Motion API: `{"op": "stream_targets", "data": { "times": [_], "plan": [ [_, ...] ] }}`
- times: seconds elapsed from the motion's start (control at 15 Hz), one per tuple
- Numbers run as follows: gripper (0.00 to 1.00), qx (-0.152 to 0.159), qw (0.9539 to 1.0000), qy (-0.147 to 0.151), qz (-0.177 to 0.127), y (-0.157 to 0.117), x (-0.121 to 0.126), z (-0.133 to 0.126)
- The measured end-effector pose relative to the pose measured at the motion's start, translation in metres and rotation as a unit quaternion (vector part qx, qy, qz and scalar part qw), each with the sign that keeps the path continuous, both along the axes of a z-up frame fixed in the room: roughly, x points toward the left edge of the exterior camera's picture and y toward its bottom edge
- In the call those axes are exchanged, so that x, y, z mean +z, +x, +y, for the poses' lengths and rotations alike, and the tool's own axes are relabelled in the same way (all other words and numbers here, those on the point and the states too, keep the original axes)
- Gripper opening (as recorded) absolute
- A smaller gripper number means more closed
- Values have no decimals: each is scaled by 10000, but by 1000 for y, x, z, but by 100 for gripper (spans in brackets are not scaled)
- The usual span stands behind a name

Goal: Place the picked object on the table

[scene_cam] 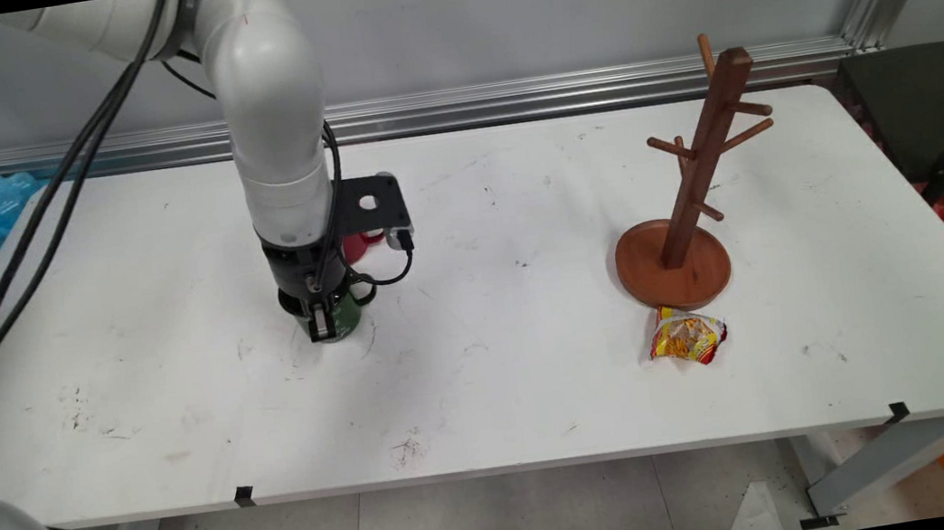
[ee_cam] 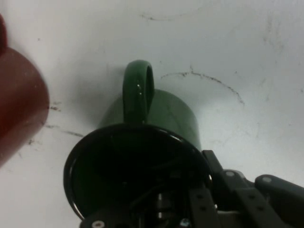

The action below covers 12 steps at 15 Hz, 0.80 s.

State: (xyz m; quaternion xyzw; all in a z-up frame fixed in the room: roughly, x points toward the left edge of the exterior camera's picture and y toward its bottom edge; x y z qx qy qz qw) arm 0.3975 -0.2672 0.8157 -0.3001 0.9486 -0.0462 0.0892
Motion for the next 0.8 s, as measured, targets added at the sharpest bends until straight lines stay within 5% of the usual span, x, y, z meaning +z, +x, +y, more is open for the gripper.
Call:
{"op": "stream_targets", "data": {
  "times": [0.13,0.2,0.8],
  "plan": [
    [0,7,10000,16,-16,1,-4,-2],
    [100,13,10000,21,-20,1,-5,-2],
    [100,-110,9998,-15,160,1,-2,-4]
  ]
}}
